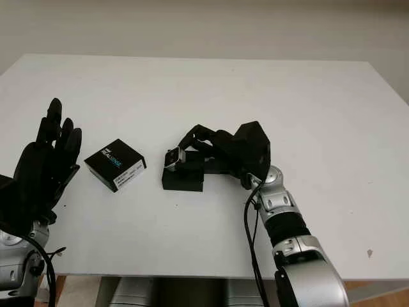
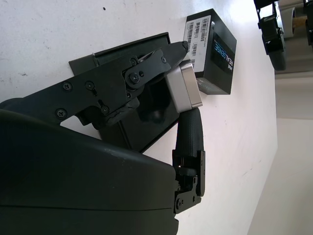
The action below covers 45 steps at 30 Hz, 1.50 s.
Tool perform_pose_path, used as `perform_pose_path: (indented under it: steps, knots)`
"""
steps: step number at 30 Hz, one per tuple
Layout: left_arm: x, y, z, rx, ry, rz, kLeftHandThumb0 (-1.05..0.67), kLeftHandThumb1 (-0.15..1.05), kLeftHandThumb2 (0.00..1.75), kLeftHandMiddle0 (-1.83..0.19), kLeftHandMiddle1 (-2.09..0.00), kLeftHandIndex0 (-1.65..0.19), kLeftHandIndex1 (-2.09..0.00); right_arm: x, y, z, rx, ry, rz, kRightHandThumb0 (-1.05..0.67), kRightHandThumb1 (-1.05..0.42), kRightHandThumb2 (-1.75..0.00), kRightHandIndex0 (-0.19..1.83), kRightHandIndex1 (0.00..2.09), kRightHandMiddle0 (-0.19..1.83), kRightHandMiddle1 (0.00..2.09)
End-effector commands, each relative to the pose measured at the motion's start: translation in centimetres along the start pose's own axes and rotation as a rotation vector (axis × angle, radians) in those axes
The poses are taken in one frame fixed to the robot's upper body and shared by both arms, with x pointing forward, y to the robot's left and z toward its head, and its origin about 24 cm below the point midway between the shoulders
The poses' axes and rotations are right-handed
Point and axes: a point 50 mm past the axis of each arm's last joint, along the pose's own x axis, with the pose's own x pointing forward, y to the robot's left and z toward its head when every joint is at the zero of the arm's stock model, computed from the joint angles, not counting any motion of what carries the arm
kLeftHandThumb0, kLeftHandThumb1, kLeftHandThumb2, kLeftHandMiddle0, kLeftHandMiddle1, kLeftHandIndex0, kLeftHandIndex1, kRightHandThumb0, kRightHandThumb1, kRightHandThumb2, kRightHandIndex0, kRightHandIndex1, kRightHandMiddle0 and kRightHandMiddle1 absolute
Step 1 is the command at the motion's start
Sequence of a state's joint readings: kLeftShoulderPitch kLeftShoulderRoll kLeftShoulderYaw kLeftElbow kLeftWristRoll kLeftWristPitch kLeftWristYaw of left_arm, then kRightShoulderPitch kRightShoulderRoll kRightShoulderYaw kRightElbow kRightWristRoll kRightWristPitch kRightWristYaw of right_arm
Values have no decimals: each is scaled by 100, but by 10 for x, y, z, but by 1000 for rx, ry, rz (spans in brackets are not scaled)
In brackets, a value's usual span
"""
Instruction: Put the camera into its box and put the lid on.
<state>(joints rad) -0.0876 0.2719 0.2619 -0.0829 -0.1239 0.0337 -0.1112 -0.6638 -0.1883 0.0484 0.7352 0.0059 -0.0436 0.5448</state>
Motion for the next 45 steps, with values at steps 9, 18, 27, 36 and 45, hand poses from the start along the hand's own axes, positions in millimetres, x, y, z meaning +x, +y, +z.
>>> perform_pose_path:
  steps: [9, 18, 27, 36, 45]
  knots:
    - [-2, 3, 4, 5, -17, 5, -69, 105, 43, 12, -6, 13, -6, -8, -4, -12, 6, 44, -28, -39, -95, -5, 17, 6, 32, 190]
    - [-2, 3, 4, 10, -16, 0, -69, 105, 43, 12, -5, 14, -5, -9, -4, -13, 2, 42, -40, -38, -96, -6, 18, 6, 29, 191]
    - [-2, 3, 4, 6, -15, 1, -69, 105, 42, 13, -5, 14, -5, -11, -6, -13, -5, 53, -47, -39, -95, -5, 18, 6, 30, 191]
    - [-1, 3, 4, 8, -21, -1, -68, 105, 43, 13, -5, 14, -5, -15, -9, -12, -23, 64, -59, -37, -96, -5, 18, 6, 31, 187]
    - [-1, 3, 4, 6, -19, -3, -69, 105, 42, 13, -5, 14, -5, -18, -13, -12, -27, 71, -73, -39, -96, -6, 17, 5, 32, 188]
